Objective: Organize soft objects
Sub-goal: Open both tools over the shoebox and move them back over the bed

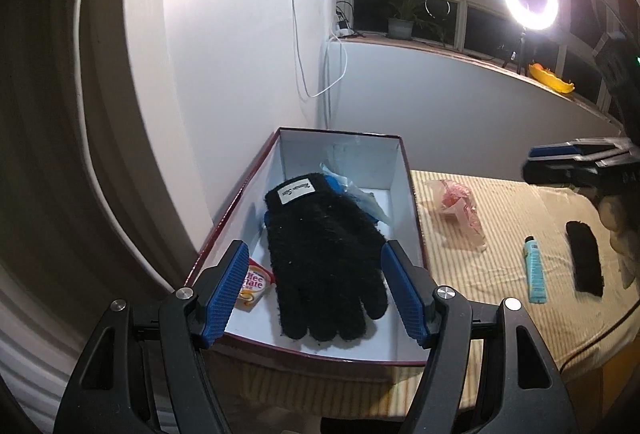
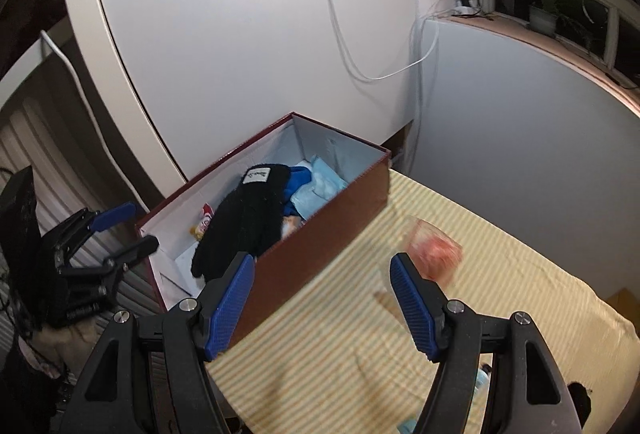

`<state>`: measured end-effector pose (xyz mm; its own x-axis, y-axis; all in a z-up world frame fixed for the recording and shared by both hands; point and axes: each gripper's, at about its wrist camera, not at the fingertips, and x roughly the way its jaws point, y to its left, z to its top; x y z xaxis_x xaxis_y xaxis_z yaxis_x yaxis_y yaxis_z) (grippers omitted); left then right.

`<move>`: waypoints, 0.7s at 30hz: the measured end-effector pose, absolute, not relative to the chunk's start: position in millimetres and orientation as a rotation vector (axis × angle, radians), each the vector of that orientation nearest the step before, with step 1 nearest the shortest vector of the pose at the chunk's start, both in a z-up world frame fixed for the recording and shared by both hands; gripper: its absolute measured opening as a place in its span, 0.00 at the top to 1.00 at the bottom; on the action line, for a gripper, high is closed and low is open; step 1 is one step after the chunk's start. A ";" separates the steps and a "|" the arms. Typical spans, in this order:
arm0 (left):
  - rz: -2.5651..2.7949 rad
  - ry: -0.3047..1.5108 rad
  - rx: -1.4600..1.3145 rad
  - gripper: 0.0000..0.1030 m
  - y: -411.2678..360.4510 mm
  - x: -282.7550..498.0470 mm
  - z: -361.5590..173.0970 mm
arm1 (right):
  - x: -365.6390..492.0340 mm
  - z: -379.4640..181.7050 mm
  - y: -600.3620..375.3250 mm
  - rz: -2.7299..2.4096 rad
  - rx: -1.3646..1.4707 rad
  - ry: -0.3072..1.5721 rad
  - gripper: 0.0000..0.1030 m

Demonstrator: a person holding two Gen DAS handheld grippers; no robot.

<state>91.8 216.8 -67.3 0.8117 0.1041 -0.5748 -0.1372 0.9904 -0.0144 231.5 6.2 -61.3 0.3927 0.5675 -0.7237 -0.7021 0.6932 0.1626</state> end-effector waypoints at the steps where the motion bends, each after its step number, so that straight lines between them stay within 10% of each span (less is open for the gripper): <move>1: 0.127 0.607 -0.058 0.28 216.5 91.4 -66.5 | 228.5 -60.8 -0.7 0.804 -0.177 0.836 0.33; 21: -0.051 0.596 -0.092 0.27 155.2 71.6 -61.1 | 180.9 -66.0 -156.3 0.612 -0.048 0.816 0.24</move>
<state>71.6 155.2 -61.1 0.8263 -0.0747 -0.5582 0.0214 0.9946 -0.1015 180.9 -156.2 -66.0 0.5232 0.4930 -0.6951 -0.5291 0.8273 0.1885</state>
